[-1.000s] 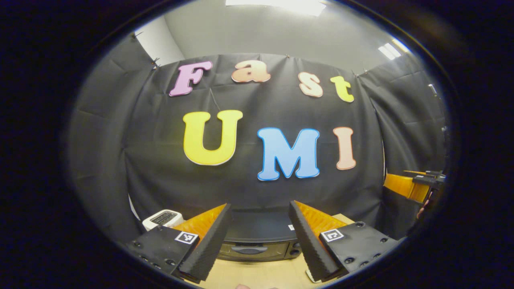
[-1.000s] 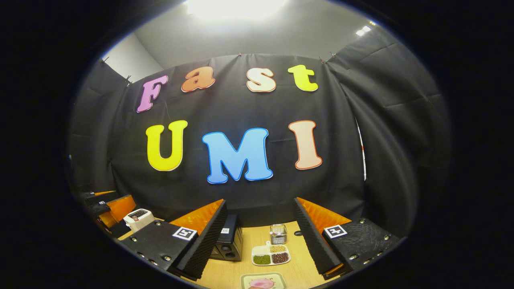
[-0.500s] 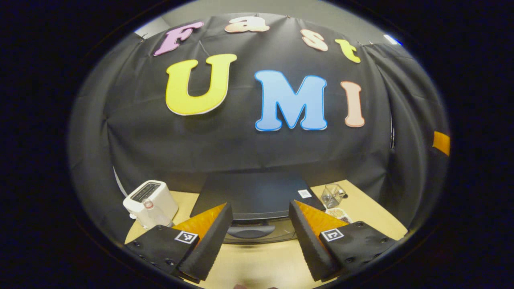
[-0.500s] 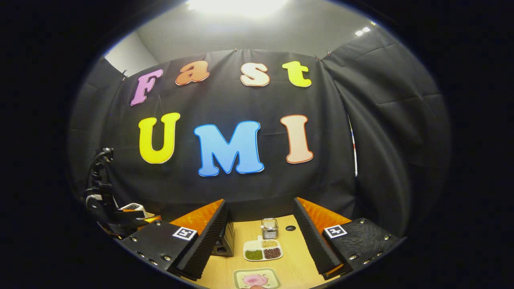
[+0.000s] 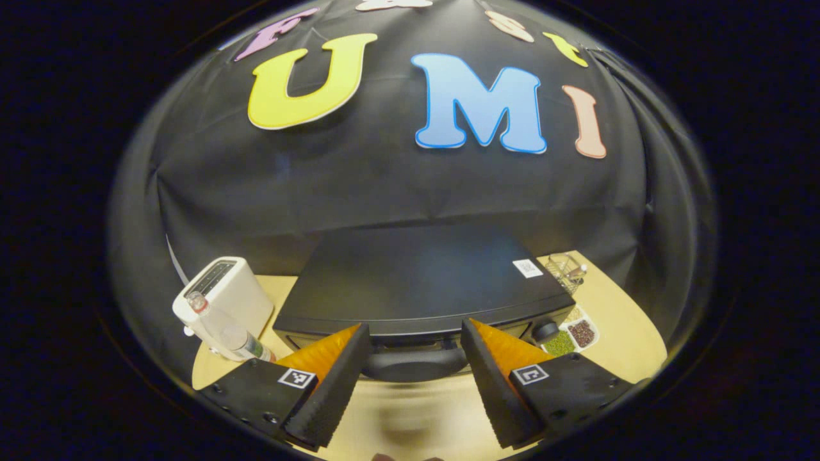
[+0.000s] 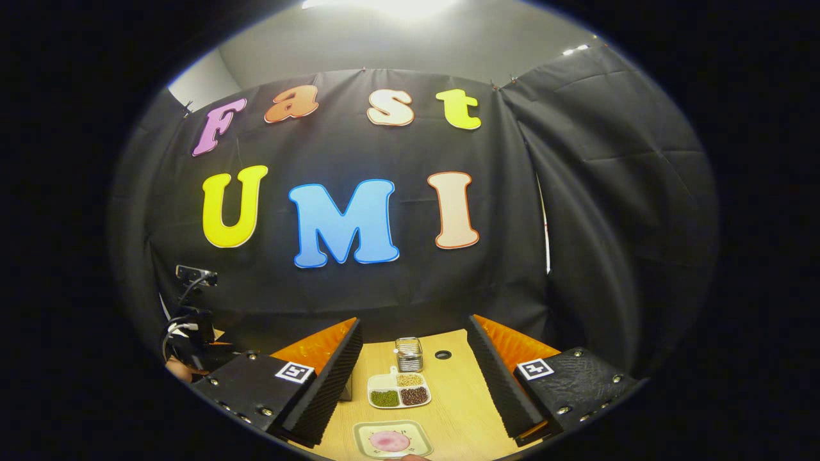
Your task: Open the electric oven with the left hand, put the food in, and close the electric oven.
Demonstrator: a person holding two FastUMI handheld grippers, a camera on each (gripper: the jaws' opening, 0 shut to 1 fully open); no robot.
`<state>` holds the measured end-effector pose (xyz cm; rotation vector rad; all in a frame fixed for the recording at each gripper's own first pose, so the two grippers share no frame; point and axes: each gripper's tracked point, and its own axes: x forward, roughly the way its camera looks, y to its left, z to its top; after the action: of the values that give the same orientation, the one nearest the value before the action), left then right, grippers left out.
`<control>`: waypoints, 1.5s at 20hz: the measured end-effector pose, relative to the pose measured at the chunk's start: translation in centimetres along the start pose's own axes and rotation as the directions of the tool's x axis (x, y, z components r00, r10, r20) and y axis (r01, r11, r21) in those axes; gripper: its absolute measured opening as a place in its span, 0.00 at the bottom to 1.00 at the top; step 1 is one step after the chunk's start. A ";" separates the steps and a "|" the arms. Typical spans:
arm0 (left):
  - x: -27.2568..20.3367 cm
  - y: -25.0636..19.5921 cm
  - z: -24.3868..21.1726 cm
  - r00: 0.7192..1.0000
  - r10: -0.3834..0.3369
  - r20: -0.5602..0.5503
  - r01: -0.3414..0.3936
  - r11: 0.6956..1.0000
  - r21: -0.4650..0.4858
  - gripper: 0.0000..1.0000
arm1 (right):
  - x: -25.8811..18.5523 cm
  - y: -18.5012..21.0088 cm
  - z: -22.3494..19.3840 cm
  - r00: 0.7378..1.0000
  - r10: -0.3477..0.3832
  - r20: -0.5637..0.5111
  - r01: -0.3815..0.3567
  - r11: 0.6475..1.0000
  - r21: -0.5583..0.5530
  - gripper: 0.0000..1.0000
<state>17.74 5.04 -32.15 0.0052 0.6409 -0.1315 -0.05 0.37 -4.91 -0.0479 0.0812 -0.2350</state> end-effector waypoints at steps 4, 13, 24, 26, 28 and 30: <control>1.5 -0.2 -0.8 1.000 0.011 -0.022 -0.010 1.000 0.018 0.99 | 0.4 -0.2 -0.2 1.000 -0.005 -0.010 0.005 1.000 0.001 0.99; 1.2 0.2 -1.7 0.999 0.033 -0.031 -0.033 0.999 -0.014 0.98 | 0.5 0.6 -0.3 0.999 0.032 -0.020 -0.032 0.999 0.001 0.99; -2.8 -0.1 -6.5 0.997 0.024 -0.078 -0.027 0.999 -0.036 1.00 | -0.2 1.1 -0.4 0.997 0.071 -0.026 -0.071 0.997 -0.007 0.99; -3.3 -0.1 -7.2 0.996 0.019 -0.086 -0.022 0.999 -0.034 0.96 | -0.4 1.0 -0.5 0.997 0.074 -0.028 -0.074 0.997 -0.014 0.99; -3.6 -0.2 -8.0 0.995 0.017 -0.097 -0.020 0.999 -0.034 1.00 | -0.5 1.0 -0.7 0.997 0.075 -0.035 -0.076 0.997 -0.012 0.99; -4.0 -0.3 -8.7 0.994 0.015 -0.105 -0.018 1.000 -0.026 1.00 | -0.6 1.0 -1.0 0.996 0.077 -0.045 -0.077 0.997 -0.008 0.99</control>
<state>9.31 5.60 -36.77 -0.0082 0.7469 -0.1074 -0.51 1.47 -5.90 -0.0495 0.1281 -0.1588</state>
